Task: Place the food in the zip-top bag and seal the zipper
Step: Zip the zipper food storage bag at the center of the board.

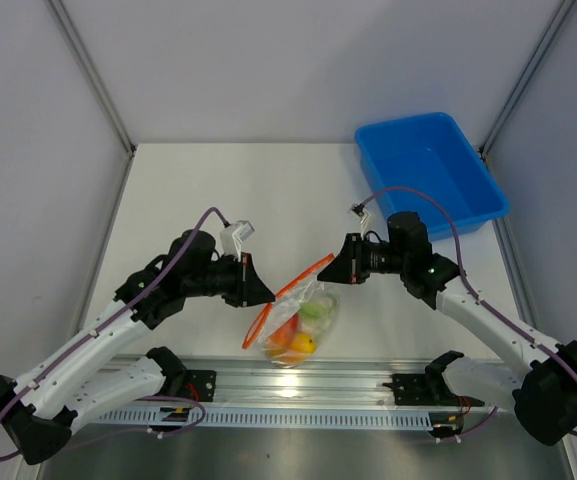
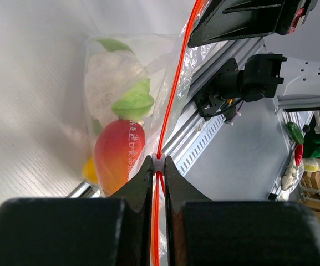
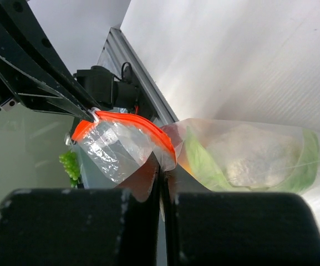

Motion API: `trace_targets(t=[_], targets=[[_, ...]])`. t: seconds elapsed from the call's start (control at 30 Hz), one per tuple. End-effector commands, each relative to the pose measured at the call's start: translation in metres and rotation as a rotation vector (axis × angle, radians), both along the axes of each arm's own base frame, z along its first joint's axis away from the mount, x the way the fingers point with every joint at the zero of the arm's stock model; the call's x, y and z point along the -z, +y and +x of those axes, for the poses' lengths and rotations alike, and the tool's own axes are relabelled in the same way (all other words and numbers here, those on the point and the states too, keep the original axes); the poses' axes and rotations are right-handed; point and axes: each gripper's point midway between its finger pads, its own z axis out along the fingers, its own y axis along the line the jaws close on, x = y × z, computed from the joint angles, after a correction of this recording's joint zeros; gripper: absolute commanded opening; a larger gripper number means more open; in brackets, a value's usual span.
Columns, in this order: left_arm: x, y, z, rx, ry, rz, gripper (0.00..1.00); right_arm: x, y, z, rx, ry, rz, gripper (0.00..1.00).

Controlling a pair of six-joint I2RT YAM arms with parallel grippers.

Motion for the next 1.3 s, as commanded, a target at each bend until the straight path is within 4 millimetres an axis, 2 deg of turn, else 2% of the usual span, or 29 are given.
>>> trace_targets(t=[0.0,0.13,0.43,0.57,0.63,0.7,0.73,0.83,0.87,0.9,0.97,1.1,1.13,1.27], targets=[[-0.001,0.005,-0.003,-0.009,-0.009,0.012,0.00,-0.007,-0.012,0.015,0.082,-0.076,-0.037,0.00],[0.001,0.009,-0.003,-0.020,-0.014,0.028,0.00,-0.008,-0.017,0.019,0.113,-0.091,-0.055,0.00],[-0.006,0.004,-0.006,0.034,-0.037,0.008,0.01,-0.002,-0.015,0.013,0.021,-0.117,-0.092,0.00],[-0.011,0.002,-0.008,0.060,-0.048,-0.005,0.01,-0.008,-0.017,0.009,-0.013,-0.157,-0.106,0.15],[-0.016,0.001,-0.009,0.068,-0.057,-0.012,0.01,-0.012,-0.017,0.007,-0.035,-0.175,-0.103,0.19],[-0.022,0.001,-0.010,0.084,-0.069,-0.025,0.01,-0.018,-0.015,0.005,-0.060,-0.186,-0.088,0.28],[-0.023,0.001,-0.011,0.089,-0.073,-0.024,0.01,-0.018,-0.014,0.005,-0.071,-0.201,-0.089,0.36],[-0.027,0.001,-0.013,0.100,-0.083,-0.029,0.00,-0.023,-0.016,0.011,-0.075,-0.248,-0.123,0.49],[-0.027,0.002,-0.014,0.104,-0.086,-0.030,0.01,-0.020,-0.021,0.015,-0.049,-0.254,-0.163,0.52],[-0.029,0.002,-0.014,0.105,-0.088,-0.033,0.00,-0.029,-0.022,0.022,-0.034,-0.289,-0.178,0.53],[-0.030,0.002,-0.015,0.110,-0.088,-0.037,0.01,-0.029,-0.027,0.028,-0.032,-0.333,-0.234,0.58],[-0.031,0.001,-0.017,0.116,-0.088,-0.047,0.00,-0.058,-0.028,0.042,-0.026,-0.463,-0.251,0.67],[-0.030,0.001,-0.017,0.116,-0.087,-0.047,0.01,-0.064,-0.026,0.043,-0.034,-0.483,-0.239,0.73],[-0.031,-0.001,-0.017,0.121,-0.085,-0.052,0.01,-0.089,-0.008,0.036,-0.129,-0.576,-0.112,0.83]])
